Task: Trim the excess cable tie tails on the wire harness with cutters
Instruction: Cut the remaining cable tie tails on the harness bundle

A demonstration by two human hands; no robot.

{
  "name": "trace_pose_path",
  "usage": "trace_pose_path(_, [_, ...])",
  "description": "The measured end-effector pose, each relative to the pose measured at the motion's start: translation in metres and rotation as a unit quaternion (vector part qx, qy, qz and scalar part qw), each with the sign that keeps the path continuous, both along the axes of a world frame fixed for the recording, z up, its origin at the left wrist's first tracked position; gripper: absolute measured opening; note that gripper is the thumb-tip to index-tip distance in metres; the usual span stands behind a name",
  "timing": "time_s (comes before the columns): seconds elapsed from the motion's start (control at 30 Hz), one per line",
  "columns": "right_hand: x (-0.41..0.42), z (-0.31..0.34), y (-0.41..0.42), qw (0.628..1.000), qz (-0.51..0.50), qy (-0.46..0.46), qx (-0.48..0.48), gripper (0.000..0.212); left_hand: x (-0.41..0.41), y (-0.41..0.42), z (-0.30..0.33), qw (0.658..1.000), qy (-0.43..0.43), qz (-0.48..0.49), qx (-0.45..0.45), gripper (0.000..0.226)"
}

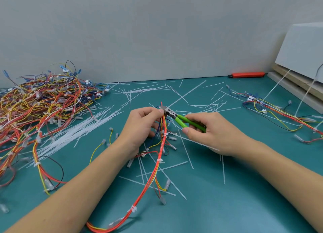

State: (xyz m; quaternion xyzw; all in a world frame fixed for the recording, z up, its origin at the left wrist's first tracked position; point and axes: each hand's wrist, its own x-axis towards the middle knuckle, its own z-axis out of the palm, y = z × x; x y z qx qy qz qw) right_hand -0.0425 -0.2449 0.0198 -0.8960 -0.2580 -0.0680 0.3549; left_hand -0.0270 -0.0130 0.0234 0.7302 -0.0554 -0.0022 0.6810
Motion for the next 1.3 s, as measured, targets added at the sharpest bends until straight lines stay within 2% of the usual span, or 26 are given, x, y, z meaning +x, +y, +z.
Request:
trace_pose_path(0.1, [-0.0004, -0.0009, -0.0005, 0.999, -0.019, 0.016, 0.031, 0.035, -0.0007, -0.0010, -0.0004, 1.000, 0.000, -0.005, 0.000, 0.020])
trace_pose_path(0.23, [-0.0009, -0.0049, 0.0010, 0.999, -0.041, 0.014, 0.016, 0.052, -0.0008, -0.0013, -0.0030, 1.000, 0.006, 0.002, 0.012, 0.019])
trace_pose_path(0.33, [-0.0012, -0.0051, 0.0007, 0.999, -0.042, 0.015, 0.020, 0.056, -0.0001, -0.0012, -0.0030, 1.000, 0.005, 0.001, 0.015, 0.019])
trace_pose_path(0.43, [-0.0006, -0.0039, -0.0001, 0.999, -0.041, 0.014, 0.017, 0.050, -0.0002, -0.0014, -0.0031, 1.000, 0.005, -0.002, 0.016, 0.019])
trace_pose_path(0.53, [0.0000, -0.0021, -0.0006, 1.000, -0.019, 0.016, 0.013, 0.026, -0.0005, -0.0017, -0.0025, 1.000, 0.008, 0.000, 0.007, 0.022])
trace_pose_path(0.6, [0.0002, 0.0002, -0.0014, 1.000, -0.004, 0.014, 0.003, 0.019, -0.0002, -0.0010, -0.0018, 1.000, 0.007, 0.001, 0.005, 0.021])
trace_pose_path(0.83, [-0.0041, -0.0017, 0.0033, 0.998, -0.052, 0.006, 0.020, 0.054, -0.0008, -0.0025, -0.0010, 1.000, 0.004, 0.002, 0.011, 0.022])
trace_pose_path(0.93, [-0.0053, -0.0036, 0.0042, 0.999, -0.050, 0.010, 0.019, 0.062, -0.0007, -0.0020, -0.0016, 1.000, 0.005, 0.005, 0.013, 0.021])
trace_pose_path(1.0, [-0.0045, -0.0029, 0.0031, 0.999, -0.051, 0.007, 0.016, 0.056, -0.0009, -0.0016, -0.0019, 1.000, 0.004, 0.005, 0.012, 0.021])
trace_pose_path(1.1, [-0.0023, -0.0010, 0.0020, 0.999, -0.035, 0.008, 0.008, 0.025, 0.0001, -0.0016, -0.0022, 1.000, 0.005, 0.006, 0.011, 0.021])
trace_pose_path(1.3, [-0.0012, -0.0013, 0.0023, 0.999, -0.034, -0.005, 0.006, 0.021, 0.0008, -0.0004, -0.0022, 1.000, 0.004, 0.006, 0.005, 0.020])
